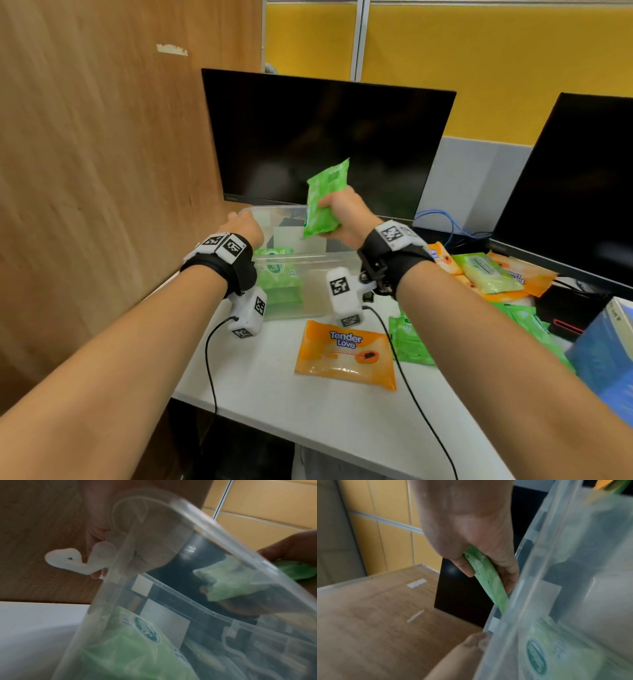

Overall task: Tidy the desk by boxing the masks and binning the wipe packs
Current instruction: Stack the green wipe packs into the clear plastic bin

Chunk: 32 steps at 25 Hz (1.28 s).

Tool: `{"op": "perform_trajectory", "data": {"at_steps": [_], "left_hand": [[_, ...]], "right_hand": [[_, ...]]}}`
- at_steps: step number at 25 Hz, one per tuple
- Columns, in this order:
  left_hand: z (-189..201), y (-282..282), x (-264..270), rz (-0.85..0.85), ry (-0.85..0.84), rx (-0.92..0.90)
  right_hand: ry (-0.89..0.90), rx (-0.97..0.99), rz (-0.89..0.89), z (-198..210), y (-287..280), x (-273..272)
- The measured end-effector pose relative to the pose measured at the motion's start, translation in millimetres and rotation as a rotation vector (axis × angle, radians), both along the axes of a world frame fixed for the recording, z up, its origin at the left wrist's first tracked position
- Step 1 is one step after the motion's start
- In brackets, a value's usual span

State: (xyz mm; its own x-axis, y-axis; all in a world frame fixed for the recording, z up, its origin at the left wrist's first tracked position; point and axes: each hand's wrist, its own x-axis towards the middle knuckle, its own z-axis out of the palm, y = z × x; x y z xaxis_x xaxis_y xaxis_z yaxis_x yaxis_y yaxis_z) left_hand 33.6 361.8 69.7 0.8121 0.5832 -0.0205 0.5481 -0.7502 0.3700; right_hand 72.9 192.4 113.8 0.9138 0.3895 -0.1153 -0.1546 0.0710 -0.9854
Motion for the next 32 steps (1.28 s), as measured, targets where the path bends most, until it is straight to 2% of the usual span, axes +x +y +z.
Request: {"op": "perform_trajectory", "data": {"at_steps": [3, 6, 8, 12, 16, 17, 21, 24, 27, 30, 32], "left_hand": [[-2, 0, -1, -0.014, -0.015, -0.008], [-2, 1, -2, -0.025, -0.021, -0.034], [-3, 3, 1, -0.020, -0.020, -0.042], [-5, 5, 3, -0.011, -0.025, -0.038], [-8, 7, 11, 0.007, 0.016, -0.002], [-8, 8, 13, 0.024, 0.047, 0.005], [-6, 5, 14, 0.050, 0.135, 0.065], [-6, 4, 15, 0.027, 0.204, 0.118], [-6, 5, 19, 0.030, 0.219, 0.127], [-7, 7, 20, 0.018, 0.219, 0.152], [-8, 10, 22, -0.010, 0.221, 0.166]], "right_hand": [[0.029, -0.097, 0.054, -18, 26, 0], [-0.167, -0.271, -0.014, -34, 48, 8], [-0.210, -0.414, 0.014, -35, 57, 9], [-0.228, -0.760, 0.342, -26, 56, -6], [-0.488, -1.283, 0.461, -34, 61, 5], [-0.549, -1.354, 0.477, -38, 62, 8], [-0.671, -1.399, 0.455, -47, 60, 12], [-0.585, -1.416, 0.469, -51, 62, 19], [-0.639, -1.372, 0.434, -53, 58, 20], [-0.645, -1.192, 0.269, -48, 59, 13], [-0.554, -0.902, 0.068, -44, 60, 9]]}}
